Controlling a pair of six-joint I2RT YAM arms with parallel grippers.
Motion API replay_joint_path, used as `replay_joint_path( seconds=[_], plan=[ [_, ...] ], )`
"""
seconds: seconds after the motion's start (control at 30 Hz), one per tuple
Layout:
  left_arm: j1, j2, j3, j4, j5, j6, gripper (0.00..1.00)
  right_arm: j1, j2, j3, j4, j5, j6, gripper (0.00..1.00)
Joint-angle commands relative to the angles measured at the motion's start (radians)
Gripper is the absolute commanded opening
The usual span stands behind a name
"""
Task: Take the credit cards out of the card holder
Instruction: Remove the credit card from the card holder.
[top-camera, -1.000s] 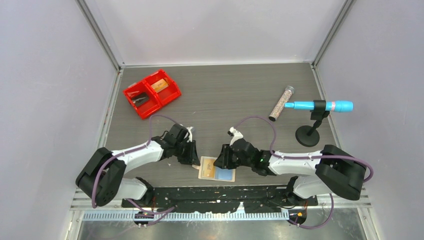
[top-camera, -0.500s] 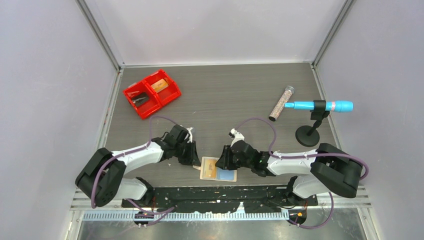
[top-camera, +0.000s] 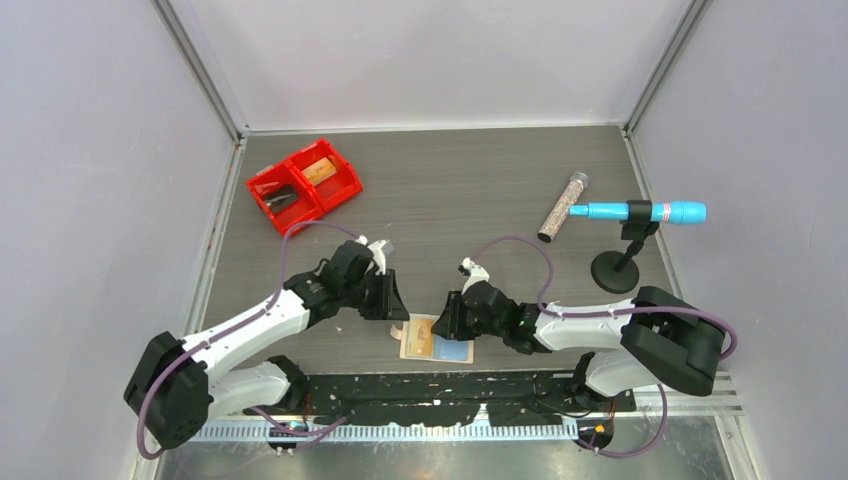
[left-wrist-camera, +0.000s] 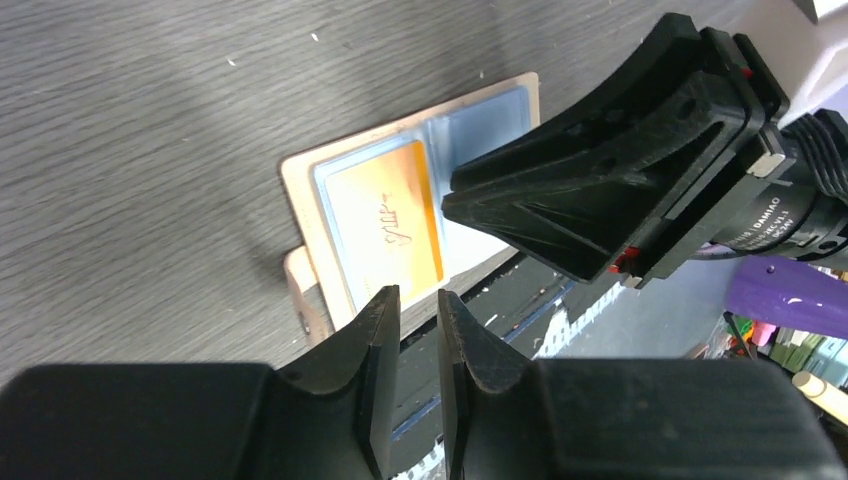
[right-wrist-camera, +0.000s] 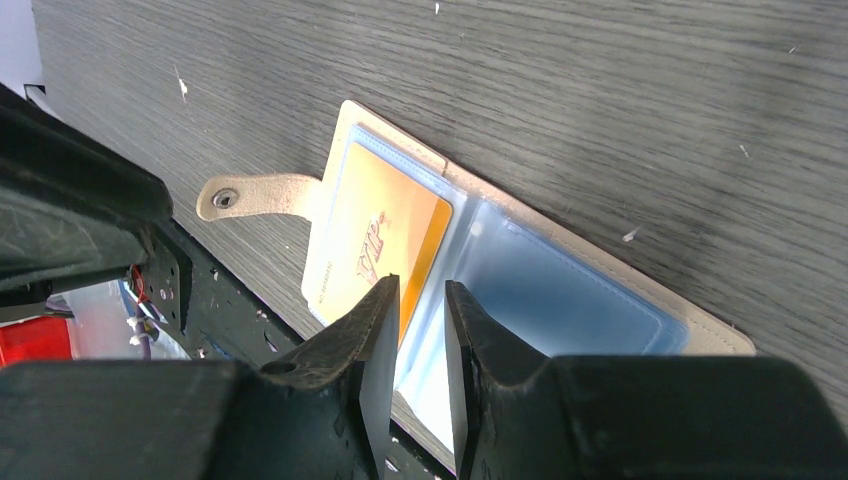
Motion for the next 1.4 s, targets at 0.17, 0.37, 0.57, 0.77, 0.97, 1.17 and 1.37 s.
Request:
replay_joint_path(
  seconds=[0.17, 0.37, 0.57, 0.77, 0.97, 1.17, 1.37],
  plan=[
    [-0.038, 0.067, 0.004, 0.023, -0.028, -0.01, 0.16, 0.009, -0.009, 0.016, 0.029, 0.018, 0.011, 0.3],
    [-0.037, 0.154, -0.048, 0.11, -0.012, -0.005, 0.1, 0.013, 0.014, 0.015, 0.05, 0.012, 0.022, 0.3],
    [-0.037, 0.187, -0.077, 0.163, -0.012, -0.012, 0.07, 0.016, 0.03, 0.009, 0.07, 0.012, 0.034, 0.3],
    [-0.037, 0.22, -0.097, 0.186, -0.02, -0.012, 0.06, 0.016, 0.032, 0.01, 0.072, 0.012, 0.037, 0.3],
    [-0.037, 0.198, -0.111, 0.202, -0.022, -0.021, 0.06, 0.017, 0.042, 0.014, 0.066, 0.012, 0.043, 0.3],
    [-0.038, 0.246, -0.118, 0.205, -0.029, -0.025, 0.05, 0.017, 0.041, 0.022, 0.033, 0.025, 0.049, 0.3],
    [-0.038, 0.246, -0.126, 0.21, -0.03, -0.03, 0.05, 0.017, 0.045, 0.028, 0.035, 0.019, 0.058, 0.31]
  ],
)
